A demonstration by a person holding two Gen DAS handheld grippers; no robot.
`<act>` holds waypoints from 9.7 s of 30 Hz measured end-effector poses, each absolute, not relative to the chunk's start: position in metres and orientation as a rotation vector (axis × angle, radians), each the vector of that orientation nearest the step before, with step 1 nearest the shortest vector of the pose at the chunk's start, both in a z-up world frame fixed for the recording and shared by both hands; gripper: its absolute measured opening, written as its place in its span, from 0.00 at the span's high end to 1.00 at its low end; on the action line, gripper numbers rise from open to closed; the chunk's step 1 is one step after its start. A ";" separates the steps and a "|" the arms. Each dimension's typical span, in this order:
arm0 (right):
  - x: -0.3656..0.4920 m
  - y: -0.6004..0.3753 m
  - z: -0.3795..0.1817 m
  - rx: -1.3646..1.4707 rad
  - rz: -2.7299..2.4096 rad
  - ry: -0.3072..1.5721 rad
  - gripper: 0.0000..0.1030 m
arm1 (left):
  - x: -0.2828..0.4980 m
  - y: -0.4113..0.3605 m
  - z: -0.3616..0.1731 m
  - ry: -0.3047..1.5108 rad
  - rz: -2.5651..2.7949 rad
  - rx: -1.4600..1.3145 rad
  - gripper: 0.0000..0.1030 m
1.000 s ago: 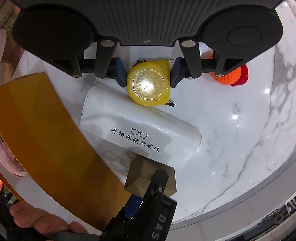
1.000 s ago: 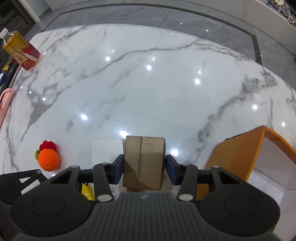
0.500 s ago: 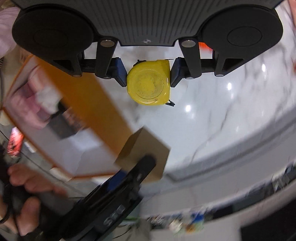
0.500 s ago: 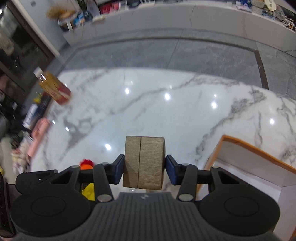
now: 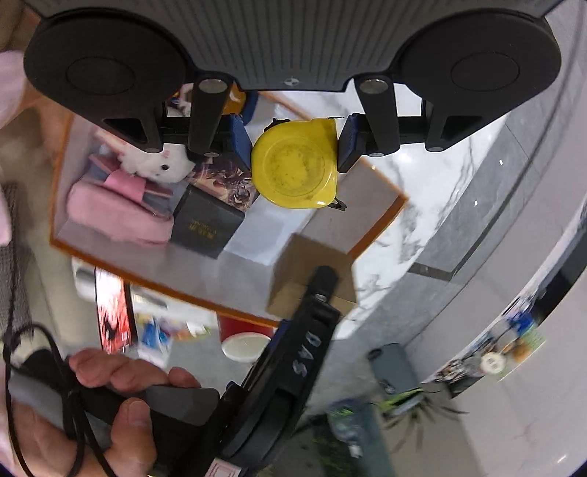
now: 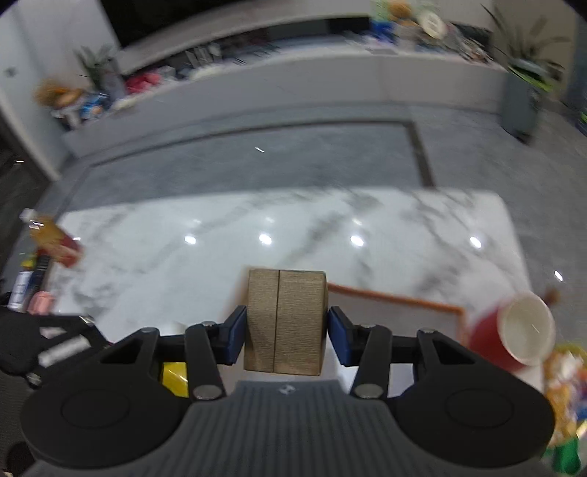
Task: Organize objects
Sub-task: 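Lower the tape measure and cardboard box into the shoebox and open both tools, then withdraw both tools toward the crocheted orange fruit and white box, then grasp the crocheted orange fruit with the left tool while the right tool grasps the white box, then carry the orange fruit and white box over the shoebox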
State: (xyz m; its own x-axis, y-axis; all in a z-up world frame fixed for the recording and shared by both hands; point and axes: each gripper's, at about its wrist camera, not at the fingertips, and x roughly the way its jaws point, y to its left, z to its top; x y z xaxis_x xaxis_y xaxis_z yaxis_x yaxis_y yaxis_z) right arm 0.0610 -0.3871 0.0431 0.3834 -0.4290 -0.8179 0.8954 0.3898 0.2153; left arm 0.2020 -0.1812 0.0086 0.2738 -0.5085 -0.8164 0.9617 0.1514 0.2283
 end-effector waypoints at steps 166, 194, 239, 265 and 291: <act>0.289 -0.353 -0.088 0.662 -0.739 1.198 0.39 | 0.296 0.021 -0.094 1.128 -0.740 0.559 0.19; 0.297 -0.353 -0.108 0.735 -0.781 1.211 0.40 | 0.313 0.030 -0.104 1.163 -0.642 0.370 0.41; 0.148 -0.310 0.070 0.461 -0.875 0.858 0.40 | 0.209 -0.124 0.060 0.770 -1.036 0.555 0.42; 0.126 -0.373 -0.037 -0.117 -0.430 1.432 0.40 | 0.252 -0.195 0.005 0.855 -1.273 0.742 0.42; 0.114 -0.388 -0.088 -0.205 -0.305 1.395 0.40 | 0.275 -0.217 -0.035 0.959 -1.289 0.765 0.42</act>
State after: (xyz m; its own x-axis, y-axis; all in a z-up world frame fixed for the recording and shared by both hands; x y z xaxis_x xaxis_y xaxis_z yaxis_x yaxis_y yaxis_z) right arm 0.1137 -0.3878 -0.0877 0.1457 -0.3296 -0.9328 0.0897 0.9434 -0.3193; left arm 0.2746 -0.2173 -0.0353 0.0162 -0.4290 -0.9032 0.9884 0.1433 -0.0503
